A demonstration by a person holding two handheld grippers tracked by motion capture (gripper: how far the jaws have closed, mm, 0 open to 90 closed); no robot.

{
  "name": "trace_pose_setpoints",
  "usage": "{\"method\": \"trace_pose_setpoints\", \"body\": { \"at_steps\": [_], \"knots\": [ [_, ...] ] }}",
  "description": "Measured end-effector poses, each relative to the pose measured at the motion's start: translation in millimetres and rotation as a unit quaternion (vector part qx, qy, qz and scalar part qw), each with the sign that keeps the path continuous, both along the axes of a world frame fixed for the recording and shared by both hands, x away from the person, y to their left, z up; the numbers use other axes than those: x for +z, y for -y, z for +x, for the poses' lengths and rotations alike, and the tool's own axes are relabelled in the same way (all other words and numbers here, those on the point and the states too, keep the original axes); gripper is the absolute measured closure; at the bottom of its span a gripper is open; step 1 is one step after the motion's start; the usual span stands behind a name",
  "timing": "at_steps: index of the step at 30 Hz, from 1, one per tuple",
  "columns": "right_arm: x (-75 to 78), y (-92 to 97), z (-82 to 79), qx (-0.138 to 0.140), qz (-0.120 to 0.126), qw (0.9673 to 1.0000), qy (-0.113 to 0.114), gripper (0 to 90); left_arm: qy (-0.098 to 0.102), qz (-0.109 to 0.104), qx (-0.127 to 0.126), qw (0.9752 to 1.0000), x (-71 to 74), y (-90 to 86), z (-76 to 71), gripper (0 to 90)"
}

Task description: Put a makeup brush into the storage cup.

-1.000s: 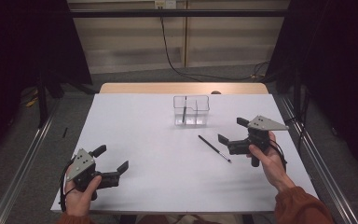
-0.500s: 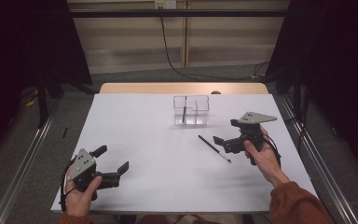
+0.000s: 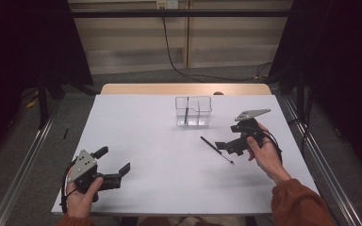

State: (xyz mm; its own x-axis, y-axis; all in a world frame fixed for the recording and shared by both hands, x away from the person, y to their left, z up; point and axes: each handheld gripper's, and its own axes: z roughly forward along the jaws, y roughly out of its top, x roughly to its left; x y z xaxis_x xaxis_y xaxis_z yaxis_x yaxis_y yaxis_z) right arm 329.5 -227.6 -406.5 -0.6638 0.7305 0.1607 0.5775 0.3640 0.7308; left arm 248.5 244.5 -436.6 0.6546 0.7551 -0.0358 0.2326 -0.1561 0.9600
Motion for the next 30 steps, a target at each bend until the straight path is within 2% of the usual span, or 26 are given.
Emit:
{"method": "trace_pose_setpoints", "body": {
  "at_steps": [6,11,19,23,30],
  "knots": [
    [-0.9,-6.7,7.5,0.014,-0.031,0.9985,-0.043,2.3,0.0,0.004,0.001,1.0,-0.3,-0.5,0.7,2.2],
    [-3.4,-13.9,12.4,0.037,-0.068,0.9944,-0.072,3.0,0.0,0.002,0.001,1.0,-0.3,-0.9,0.6,2.3],
    [-7.7,-19.2,18.2,0.061,-0.122,0.986,-0.095,4.6,0.001,0.003,0.001,1.0,-0.2,-1.0,0.6,2.2],
    [-7.8,-19.2,21.0,0.074,-0.136,0.9825,-0.104,4.7,0.001,0.004,0.0,1.0,-0.2,-0.9,0.7,2.2],
    [-8.5,-20.0,26.3,0.077,-0.158,0.9781,-0.111,5.6,0.001,0.006,0.0,1.0,-0.2,-1.1,0.8,2.2]
  ]
}}
